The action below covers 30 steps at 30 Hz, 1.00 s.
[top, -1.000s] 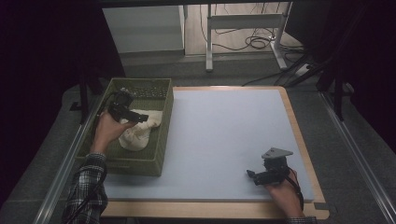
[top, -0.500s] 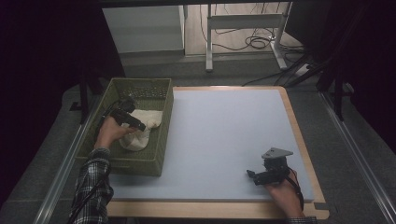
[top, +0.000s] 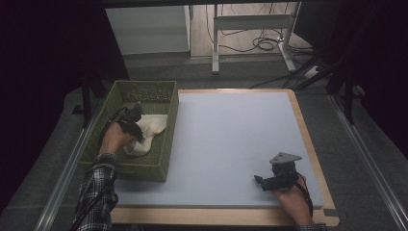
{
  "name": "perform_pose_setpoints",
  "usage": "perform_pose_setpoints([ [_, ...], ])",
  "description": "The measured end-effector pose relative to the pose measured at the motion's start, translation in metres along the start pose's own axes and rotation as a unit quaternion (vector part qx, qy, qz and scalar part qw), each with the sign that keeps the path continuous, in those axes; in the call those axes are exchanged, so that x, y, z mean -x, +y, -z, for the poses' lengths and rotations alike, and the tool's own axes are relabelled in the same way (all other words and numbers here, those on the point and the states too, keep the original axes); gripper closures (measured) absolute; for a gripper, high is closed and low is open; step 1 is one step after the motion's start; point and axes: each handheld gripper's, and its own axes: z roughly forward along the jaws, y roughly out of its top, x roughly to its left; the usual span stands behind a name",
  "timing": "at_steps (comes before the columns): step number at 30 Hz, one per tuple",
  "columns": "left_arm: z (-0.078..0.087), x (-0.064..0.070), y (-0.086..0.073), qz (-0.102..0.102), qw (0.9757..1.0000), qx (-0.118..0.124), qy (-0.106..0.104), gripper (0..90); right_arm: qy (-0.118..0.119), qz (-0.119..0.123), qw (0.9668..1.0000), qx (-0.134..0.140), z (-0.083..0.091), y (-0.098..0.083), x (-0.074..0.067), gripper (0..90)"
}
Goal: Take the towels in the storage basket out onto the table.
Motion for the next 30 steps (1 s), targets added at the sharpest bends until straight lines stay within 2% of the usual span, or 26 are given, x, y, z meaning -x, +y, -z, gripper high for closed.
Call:
perform_pose_setpoints([
  [1, 0.0, 0.001, 0.0, -0.001, 1.0, -0.002, -0.005, 75.5, 0.0, 0.0, 1.0, 0.0, 0.0, 0.0, 0.0, 0.7],
  [4, 0.002, 0.003, 0.0, -0.006, 1.0, 0.0, -0.001, 80.2, 0.0, 0.0, 1.0, 0.0, 0.0, 0.0, 0.0, 0.7],
  [6, 0.004, 0.002, -0.001, -0.002, 0.9999, 0.01, -0.008, 80.3, 0.0, 0.0, 1.0, 0.0, 0.0, 0.0, 0.0, 0.8],
  [8, 0.013, 0.0, -0.004, 0.004, 0.9989, 0.044, -0.017, 80.2, 0.0, 0.0, 1.0, 0.0, 0.0, 0.0, 0.0, 0.8],
  [9, 0.013, 0.0, -0.004, 0.004, 0.9989, 0.044, -0.017, 80.3, 0.0, 0.0, 1.0, 0.0, 0.0, 0.0, 0.0, 0.8],
  [11, 0.023, -0.003, -0.008, 0.01, 0.9968, 0.072, -0.033, 80.2, 0.0, 0.0, 1.0, 0.0, 0.0, 0.0, 0.0, 0.8],
  [13, 0.027, -0.003, -0.01, 0.011, 0.996, 0.081, -0.036, 80.2, 0.0, 0.0, 1.0, 0.0, 0.0, 0.0, 0.0, 0.8],
  [17, 0.043, -0.004, -0.017, 0.013, 0.9918, 0.117, -0.049, 80.1, 0.0, 0.0, 1.0, 0.0, 0.0, 0.0, 0.0, 0.7],
  [23, 0.067, -0.005, -0.028, 0.011, 0.9862, 0.157, -0.052, 80.1, 0.0, 0.0, 1.0, 0.0, 0.0, 0.0, 0.0, 0.8],
  [26, 0.076, -0.006, -0.033, 0.01, 0.9837, 0.173, -0.049, 80.1, 0.0, 0.0, 1.0, 0.0, 0.0, 0.0, 0.0, 0.8],
  [30, 0.086, -0.008, -0.041, 0.012, 0.9794, 0.194, -0.055, 80.0, 0.0, 0.0, 1.0, 0.0, 0.0, 0.0, 0.0, 0.8],
])
